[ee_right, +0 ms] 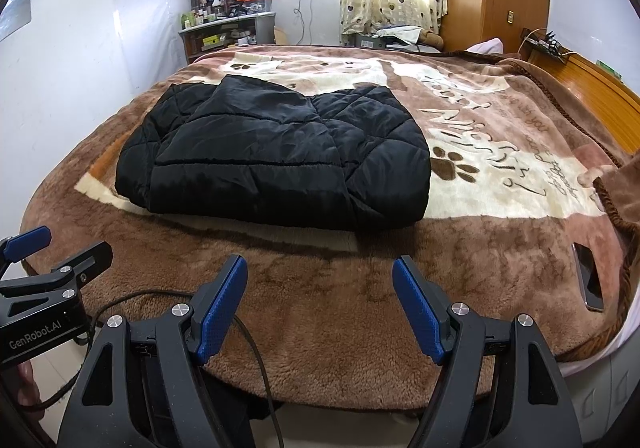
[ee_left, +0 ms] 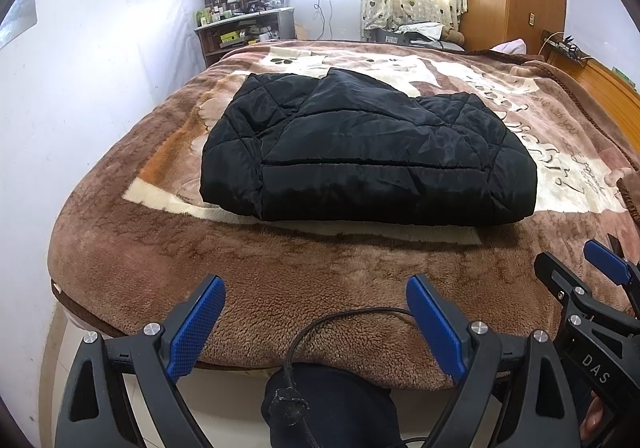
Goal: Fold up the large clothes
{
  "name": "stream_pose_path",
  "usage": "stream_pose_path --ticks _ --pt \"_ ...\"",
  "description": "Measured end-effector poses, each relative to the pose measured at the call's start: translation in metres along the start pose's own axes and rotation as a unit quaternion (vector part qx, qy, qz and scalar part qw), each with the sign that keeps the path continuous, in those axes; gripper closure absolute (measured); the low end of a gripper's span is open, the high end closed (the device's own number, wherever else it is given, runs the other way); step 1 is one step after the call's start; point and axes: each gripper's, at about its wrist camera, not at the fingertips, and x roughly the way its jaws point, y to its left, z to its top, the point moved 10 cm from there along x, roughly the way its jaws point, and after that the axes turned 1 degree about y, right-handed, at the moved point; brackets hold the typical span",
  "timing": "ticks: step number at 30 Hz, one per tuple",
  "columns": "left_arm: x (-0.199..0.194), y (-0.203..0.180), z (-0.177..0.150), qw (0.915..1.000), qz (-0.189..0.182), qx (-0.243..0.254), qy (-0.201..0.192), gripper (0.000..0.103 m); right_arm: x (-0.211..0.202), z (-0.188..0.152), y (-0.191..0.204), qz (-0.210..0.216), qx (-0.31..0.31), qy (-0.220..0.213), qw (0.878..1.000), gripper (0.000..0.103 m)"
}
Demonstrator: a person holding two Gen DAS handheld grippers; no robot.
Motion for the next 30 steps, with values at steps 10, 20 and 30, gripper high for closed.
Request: stream_pose_path --ticks 10,20,30 --pt "0.0 0.0017 -0.0001 1.0 0.001 0.0 -0.001 0.011 0.0 -0.0004 -0.0005 0.0 0.0 0.0 1.0 0.028" --pt "0.0005 0.001 0.0002 1.0 0.002 0.001 0.0 0.011 0.0 -0.0008 -0.0013 0.001 0.0 0.001 1.0 0.028" --pt "0.0017 -0.0014 -0.002 1.0 0.001 0.0 0.003 0.011 0.0007 -0.0028 -0.0016 0.001 0.002 0.002 1.0 0.028"
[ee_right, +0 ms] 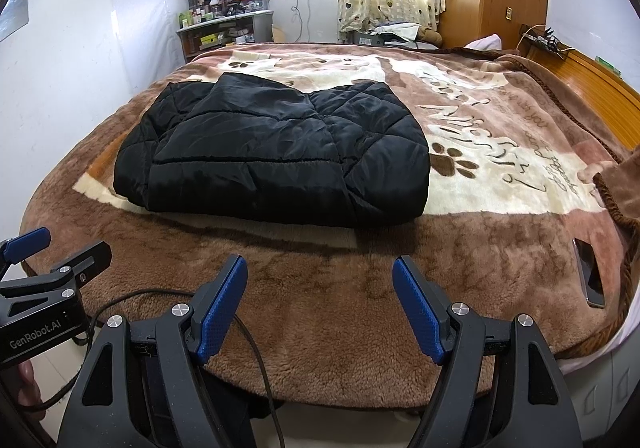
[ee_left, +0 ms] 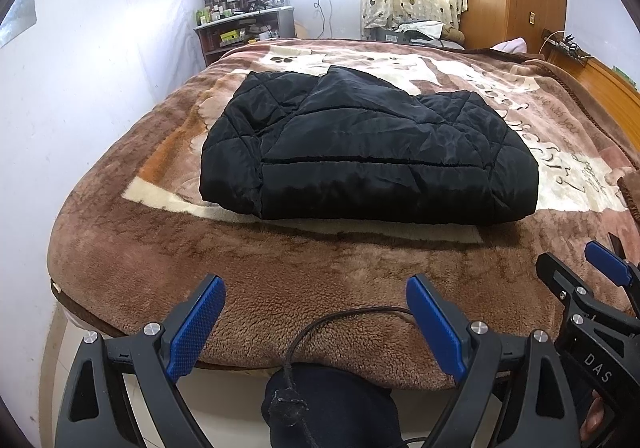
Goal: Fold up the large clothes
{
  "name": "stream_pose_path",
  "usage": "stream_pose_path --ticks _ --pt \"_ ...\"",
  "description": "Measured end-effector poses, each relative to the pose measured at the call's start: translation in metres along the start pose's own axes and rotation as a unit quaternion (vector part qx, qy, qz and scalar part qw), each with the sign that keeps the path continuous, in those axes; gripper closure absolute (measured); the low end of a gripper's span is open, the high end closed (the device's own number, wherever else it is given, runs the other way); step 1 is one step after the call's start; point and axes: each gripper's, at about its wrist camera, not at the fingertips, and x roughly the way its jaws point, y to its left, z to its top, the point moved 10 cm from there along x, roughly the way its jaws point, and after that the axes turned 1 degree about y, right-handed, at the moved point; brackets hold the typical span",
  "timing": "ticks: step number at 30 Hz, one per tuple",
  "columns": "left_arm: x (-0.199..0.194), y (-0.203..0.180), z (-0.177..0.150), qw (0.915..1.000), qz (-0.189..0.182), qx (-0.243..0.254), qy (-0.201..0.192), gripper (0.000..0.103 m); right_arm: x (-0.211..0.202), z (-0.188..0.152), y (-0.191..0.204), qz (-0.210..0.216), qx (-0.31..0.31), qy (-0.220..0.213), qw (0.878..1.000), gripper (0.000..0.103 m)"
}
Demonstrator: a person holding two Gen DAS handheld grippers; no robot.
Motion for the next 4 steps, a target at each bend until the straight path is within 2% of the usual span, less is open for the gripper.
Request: stream_pose_path --ticks 4 --pt "0.0001 0.002 -0.0003 1.0 0.005 0.0 0.0 0.011 0.0001 -0.0014 0.0 0.0 0.0 0.0 1.0 0.028"
